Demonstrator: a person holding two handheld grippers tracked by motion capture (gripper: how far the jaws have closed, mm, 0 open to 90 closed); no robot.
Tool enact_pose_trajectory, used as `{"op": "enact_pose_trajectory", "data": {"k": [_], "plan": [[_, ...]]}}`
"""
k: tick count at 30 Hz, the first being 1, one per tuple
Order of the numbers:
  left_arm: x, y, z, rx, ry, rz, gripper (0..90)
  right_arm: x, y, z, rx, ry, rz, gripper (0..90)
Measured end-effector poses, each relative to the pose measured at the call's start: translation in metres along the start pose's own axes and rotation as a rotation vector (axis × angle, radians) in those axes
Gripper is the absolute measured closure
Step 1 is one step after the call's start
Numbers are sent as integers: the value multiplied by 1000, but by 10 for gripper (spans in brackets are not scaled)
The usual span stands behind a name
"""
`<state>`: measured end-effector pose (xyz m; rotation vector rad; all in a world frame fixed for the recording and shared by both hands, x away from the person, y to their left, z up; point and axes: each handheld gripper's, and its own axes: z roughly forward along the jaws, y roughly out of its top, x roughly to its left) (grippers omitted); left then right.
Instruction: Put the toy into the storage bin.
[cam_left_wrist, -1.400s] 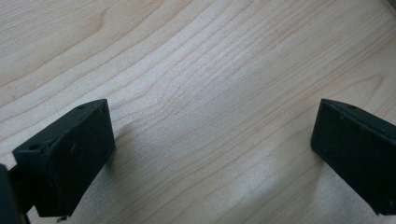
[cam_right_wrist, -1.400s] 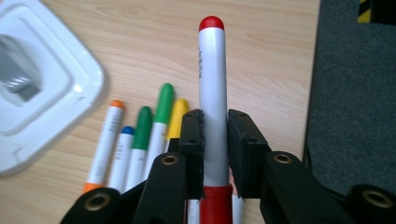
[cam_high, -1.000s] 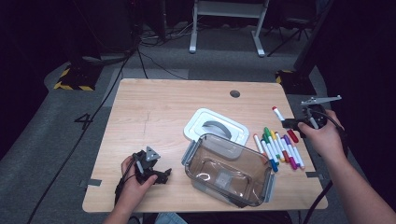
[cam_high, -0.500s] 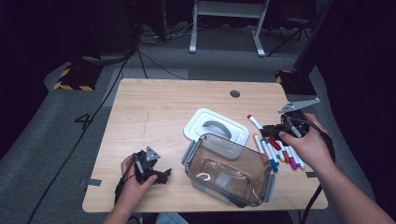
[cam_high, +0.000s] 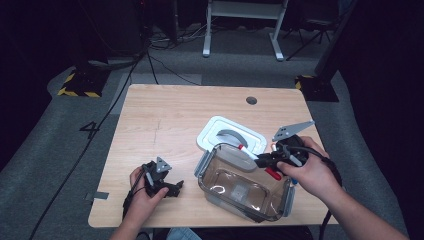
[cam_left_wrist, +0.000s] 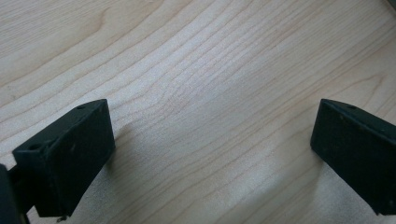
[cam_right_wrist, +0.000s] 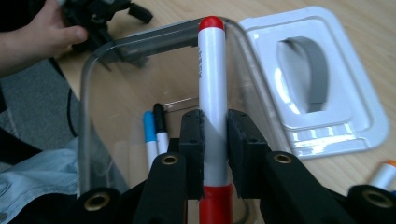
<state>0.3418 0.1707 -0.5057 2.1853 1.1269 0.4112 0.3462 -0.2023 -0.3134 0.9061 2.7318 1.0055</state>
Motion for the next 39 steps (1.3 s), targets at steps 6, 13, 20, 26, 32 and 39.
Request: {"op": "enact_pose_trajectory", "data": {"k": [6,13,20,26,32,39], "plan": [[0,0,0,0,0,0,1,18,2,15,42,50,-35,772],[0,0,0,0,-1,-4,1,35,2,41,124,126,-55,772],[0,0,0,0,0,1,1,42,-1,63,184,159,-55,772],[0,0,0,-3,0,-3,1,46,-2,77,229,169,-66,772],[0,0,0,-3,0,-3,1,49,-6,94,281,182,-69,771],[0,0,0,-2,-1,-5,1,48,-9,112,333,195,-60,771]]}}
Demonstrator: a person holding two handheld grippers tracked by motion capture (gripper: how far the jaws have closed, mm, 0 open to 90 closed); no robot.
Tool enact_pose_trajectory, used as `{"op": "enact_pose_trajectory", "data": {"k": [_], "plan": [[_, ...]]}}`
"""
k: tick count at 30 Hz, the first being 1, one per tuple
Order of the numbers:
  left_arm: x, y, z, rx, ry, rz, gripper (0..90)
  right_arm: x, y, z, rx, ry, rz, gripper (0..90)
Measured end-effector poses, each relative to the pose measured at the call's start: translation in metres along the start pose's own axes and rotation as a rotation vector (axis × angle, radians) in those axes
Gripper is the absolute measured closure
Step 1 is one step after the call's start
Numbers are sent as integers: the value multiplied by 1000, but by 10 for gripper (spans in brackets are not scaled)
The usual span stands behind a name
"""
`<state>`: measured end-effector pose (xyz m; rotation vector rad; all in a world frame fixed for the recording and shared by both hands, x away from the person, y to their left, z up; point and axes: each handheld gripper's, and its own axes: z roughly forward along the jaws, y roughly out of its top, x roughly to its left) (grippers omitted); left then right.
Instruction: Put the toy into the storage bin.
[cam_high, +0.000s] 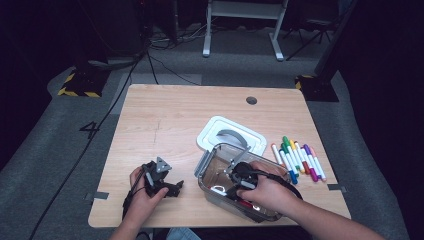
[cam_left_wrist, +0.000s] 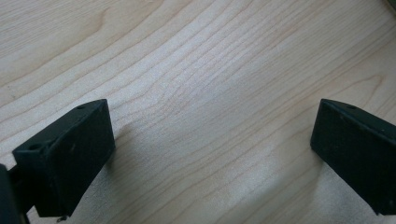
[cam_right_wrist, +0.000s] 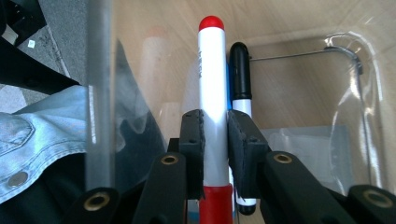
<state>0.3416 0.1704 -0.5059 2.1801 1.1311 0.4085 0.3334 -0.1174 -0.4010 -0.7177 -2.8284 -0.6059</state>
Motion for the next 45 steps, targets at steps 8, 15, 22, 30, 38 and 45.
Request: {"op": "enact_pose_trajectory", "data": {"k": [8,15,22,30,38,45], "plan": [[0,0,0,2,1,6,1,-6,1,14,46,6,17,771],[0,0,0,0,2,5,1,-12,1,19,15,25,40,639],[0,0,0,0,2,5,1,-21,1,-10,-121,-35,52,600],[0,0,0,2,1,6,1,-29,-6,-48,-242,-104,68,594],[0,0,0,2,1,5,1,-55,-28,-99,-372,-212,143,592],[0,0,0,2,1,5,1,-82,-51,-124,-426,-290,234,594]]}}
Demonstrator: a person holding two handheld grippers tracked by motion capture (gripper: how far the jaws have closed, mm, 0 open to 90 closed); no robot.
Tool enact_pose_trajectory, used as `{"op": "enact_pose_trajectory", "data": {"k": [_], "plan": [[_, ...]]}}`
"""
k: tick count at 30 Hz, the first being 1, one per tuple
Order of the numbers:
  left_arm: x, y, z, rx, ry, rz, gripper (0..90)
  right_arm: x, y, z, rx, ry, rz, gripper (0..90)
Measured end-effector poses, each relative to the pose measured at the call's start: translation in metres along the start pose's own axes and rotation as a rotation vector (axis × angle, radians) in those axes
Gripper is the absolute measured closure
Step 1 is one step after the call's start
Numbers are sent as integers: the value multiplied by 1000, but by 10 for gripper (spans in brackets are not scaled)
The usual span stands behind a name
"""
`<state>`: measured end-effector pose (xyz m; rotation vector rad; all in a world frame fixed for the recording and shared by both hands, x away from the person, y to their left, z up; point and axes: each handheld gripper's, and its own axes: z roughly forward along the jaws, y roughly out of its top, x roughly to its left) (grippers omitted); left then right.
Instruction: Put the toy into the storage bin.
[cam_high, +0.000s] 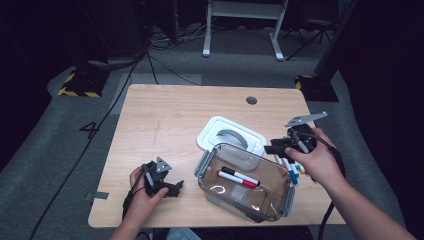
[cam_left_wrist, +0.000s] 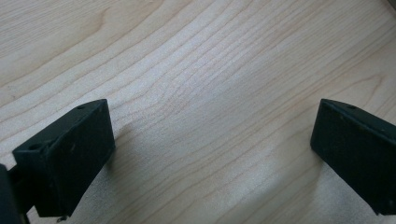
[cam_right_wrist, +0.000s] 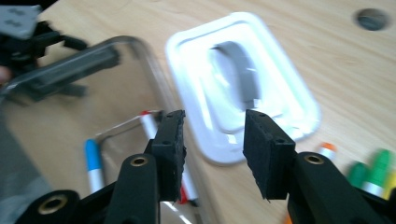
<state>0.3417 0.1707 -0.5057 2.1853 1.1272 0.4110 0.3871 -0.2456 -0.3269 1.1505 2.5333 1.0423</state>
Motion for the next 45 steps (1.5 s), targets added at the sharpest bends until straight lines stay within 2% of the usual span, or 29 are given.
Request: {"op": "enact_pose_trajectory", "data": {"k": [1,2,3,4,5,6,7,9,10,11,12,13,14,15,16,17,22,34,45], "plan": [[0,0,0,-2,1,0,1,-12,-3,-5,-11,-27,28,594],[0,0,0,-2,1,0,1,-12,-3,-5,-11,-27,28,594],[0,0,0,-2,1,-1,1,-25,-8,-8,-13,-55,52,594],[0,0,0,-2,1,-1,0,-25,-8,-8,-13,-55,52,594],[0,0,0,-3,1,0,1,-38,-13,-9,-13,-91,70,597],[0,0,0,-3,1,0,1,-38,-13,-9,-13,-91,70,597],[0,0,0,0,0,0,1,-50,-19,-9,-3,-112,104,599],[0,0,0,0,0,0,1,-63,-26,-7,1,-129,129,603],[0,0,0,0,0,0,1,-63,-26,-7,1,-129,129,603],[0,0,0,0,0,0,1,-75,-33,-6,11,-153,155,606],[0,0,0,0,0,0,1,-75,-33,-6,11,-153,155,606],[0,0,0,0,0,0,1,-87,-40,-4,21,-179,181,607],[0,0,0,0,0,0,1,-87,-40,-4,21,-179,181,607],[0,0,0,0,0,0,1,-99,-48,-2,34,-208,205,610],[0,0,0,0,0,0,1,-99,-48,-2,34,-208,205,610],[0,0,0,-1,0,0,1,-110,-55,-1,42,-228,232,611],[0,0,0,-1,0,0,1,-133,-76,3,69,-263,284,616],[0,0,0,0,0,0,1,-169,-120,15,122,-310,371,638],[0,0,0,0,0,0,1,-182,-141,24,199,-325,425,706]]}}
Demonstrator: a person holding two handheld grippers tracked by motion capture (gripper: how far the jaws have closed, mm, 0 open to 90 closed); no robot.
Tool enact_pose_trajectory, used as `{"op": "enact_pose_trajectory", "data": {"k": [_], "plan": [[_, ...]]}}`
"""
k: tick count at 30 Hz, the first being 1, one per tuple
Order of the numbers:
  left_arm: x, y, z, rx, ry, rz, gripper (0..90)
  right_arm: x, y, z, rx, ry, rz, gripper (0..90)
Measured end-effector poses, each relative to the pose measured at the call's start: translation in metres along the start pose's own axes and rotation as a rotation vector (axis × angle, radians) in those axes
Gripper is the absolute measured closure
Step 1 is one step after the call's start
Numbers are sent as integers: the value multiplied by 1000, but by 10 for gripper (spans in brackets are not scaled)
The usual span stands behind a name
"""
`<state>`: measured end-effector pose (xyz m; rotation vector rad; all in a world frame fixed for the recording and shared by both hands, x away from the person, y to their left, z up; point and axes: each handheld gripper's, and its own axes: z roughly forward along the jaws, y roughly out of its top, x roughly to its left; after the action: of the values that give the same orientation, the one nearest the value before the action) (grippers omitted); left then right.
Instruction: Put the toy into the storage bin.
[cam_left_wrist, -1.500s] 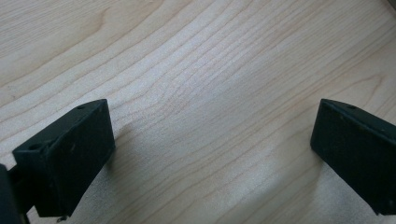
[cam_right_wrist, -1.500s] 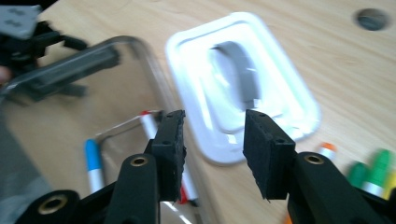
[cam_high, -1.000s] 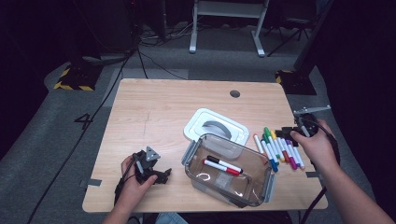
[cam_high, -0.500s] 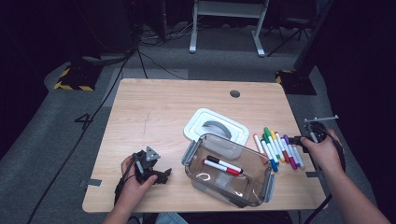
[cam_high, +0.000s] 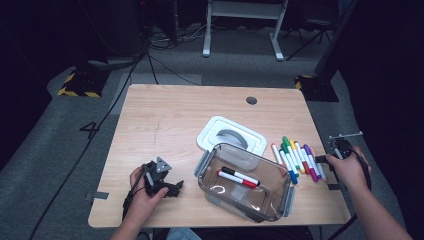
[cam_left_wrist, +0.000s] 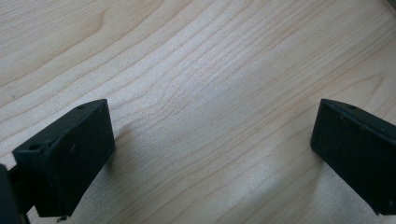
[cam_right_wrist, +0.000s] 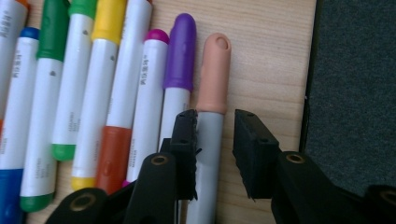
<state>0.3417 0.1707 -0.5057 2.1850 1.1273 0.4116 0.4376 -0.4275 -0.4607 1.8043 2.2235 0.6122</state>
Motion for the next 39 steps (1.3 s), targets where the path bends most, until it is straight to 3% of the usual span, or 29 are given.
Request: {"op": "enact_pose_trajectory", "data": {"k": [9,17,23,25,27,33,34,35,37,39], "plan": [[0,0,0,0,0,0,1,-3,-1,7,19,-24,30,770],[0,0,0,0,0,0,1,0,3,-8,-20,-2,41,771],[0,0,0,0,0,0,1,22,14,-34,-67,37,-24,771],[0,0,0,0,0,0,1,37,21,-47,-88,66,-64,771],[0,0,0,0,0,0,1,42,23,-51,-91,74,-71,771],[0,0,0,0,0,0,1,81,31,-77,-118,125,-160,772],[0,0,0,0,0,0,1,81,31,-77,-118,125,-160,772],[0,0,0,0,0,0,1,94,32,-84,-121,143,-187,772],[0,0,0,0,0,0,1,101,32,-88,-123,150,-203,772],[0,0,0,0,0,0,1,120,33,-98,-134,201,-240,772]]}}
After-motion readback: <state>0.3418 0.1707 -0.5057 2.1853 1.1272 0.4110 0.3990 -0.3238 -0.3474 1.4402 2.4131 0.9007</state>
